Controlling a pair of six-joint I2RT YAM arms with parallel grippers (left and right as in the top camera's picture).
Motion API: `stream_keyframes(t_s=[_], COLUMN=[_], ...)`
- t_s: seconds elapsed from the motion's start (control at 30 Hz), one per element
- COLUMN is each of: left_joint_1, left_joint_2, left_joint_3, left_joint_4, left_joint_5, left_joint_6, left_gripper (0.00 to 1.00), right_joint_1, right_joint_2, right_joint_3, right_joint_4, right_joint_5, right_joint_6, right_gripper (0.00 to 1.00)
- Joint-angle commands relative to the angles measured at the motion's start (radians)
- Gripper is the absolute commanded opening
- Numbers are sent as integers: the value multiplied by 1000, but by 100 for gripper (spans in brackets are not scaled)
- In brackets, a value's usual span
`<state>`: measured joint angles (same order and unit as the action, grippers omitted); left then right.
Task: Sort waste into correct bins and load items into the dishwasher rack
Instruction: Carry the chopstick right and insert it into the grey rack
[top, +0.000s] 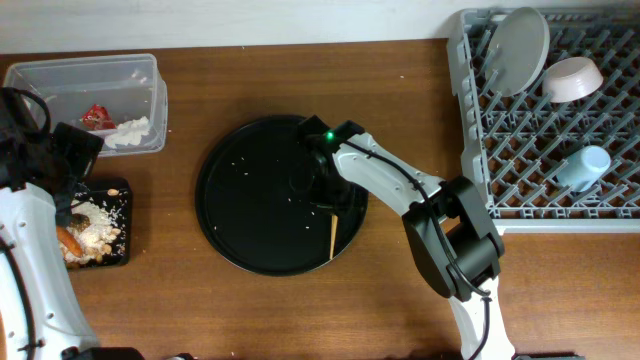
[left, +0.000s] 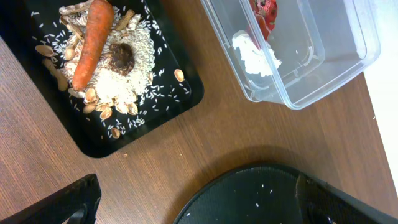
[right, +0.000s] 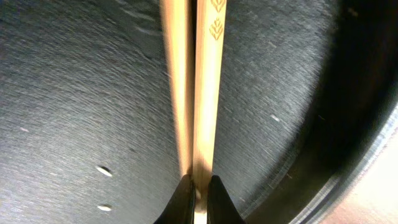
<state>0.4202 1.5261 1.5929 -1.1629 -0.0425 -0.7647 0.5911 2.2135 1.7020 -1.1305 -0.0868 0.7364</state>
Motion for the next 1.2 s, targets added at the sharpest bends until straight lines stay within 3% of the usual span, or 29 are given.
stream_keyframes(t_s=[0.0, 0.33, 0.57, 0.73, 0.9, 1.17], left_joint_1=[2, 2, 2, 2, 2, 2], left_joint_2=[2, 1, 2, 1, 1, 1], left_joint_3=[-3, -3, -3, -3, -3, -3], left_joint_4=[-1, -1, -2, -1, -1, -1], left_joint_5=[-14, -14, -14, -14, -14, -14], left_joint_6=[-9, -9, -9, -9, -9, -8], left_gripper=[99, 99, 99, 99, 99, 99], right_joint_1=[-26, -100, -338, -541, -720, -795], right_joint_2=[-8, -10, -11, -11, -7, 27], right_joint_3=[69, 329, 676, 723, 723, 720], right_joint_4=[-56, -200, -374, -328, -203, -110], right_joint_5=[1, -21, 10, 13, 8, -37], right_joint_6=[-7, -212, -489, -664, -688, -911], right_gripper=[4, 4, 4, 4, 4, 4])
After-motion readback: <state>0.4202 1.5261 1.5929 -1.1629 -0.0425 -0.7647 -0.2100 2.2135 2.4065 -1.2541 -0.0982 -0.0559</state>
